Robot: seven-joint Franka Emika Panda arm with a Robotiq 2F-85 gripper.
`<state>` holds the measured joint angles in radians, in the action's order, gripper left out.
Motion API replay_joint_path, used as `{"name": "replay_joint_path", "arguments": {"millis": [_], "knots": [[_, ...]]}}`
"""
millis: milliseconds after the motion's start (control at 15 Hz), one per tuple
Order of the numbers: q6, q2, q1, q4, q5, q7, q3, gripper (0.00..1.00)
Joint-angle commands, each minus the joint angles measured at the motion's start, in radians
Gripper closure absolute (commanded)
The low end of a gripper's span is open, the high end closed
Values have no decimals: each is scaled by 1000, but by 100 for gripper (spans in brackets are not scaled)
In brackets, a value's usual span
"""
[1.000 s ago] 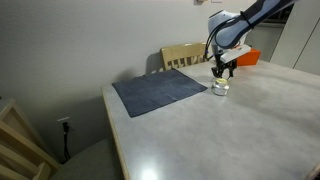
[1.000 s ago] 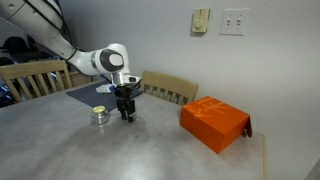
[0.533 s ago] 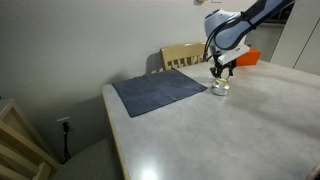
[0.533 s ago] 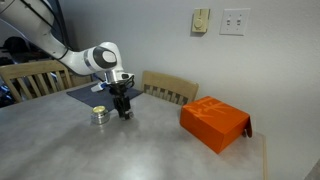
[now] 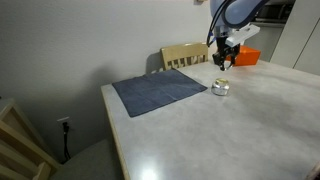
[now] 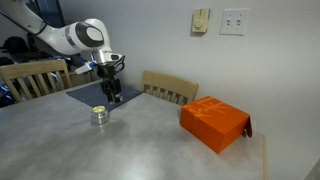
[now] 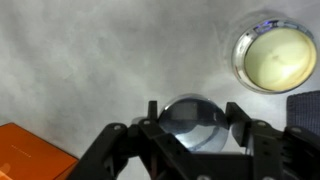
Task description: Put the silver lid on the silver bottle
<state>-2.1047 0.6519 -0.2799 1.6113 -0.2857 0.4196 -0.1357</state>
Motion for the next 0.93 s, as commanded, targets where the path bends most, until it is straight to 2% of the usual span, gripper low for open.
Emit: {"name": "replay_joint_path", "arguments": {"millis": [0,333,467,533,600,867], "knots": [[-13,-106,42,105,18,-99,68,57],[87,-74,81,63,129,-153,130,57],[124,-60,85,53,143,-158,132,57],[86,-67,66,59,116,-122,121,57],[89,-63,66,59,116,-121,121,32],[88,-63,64,56,116,-120,122,32]]}}
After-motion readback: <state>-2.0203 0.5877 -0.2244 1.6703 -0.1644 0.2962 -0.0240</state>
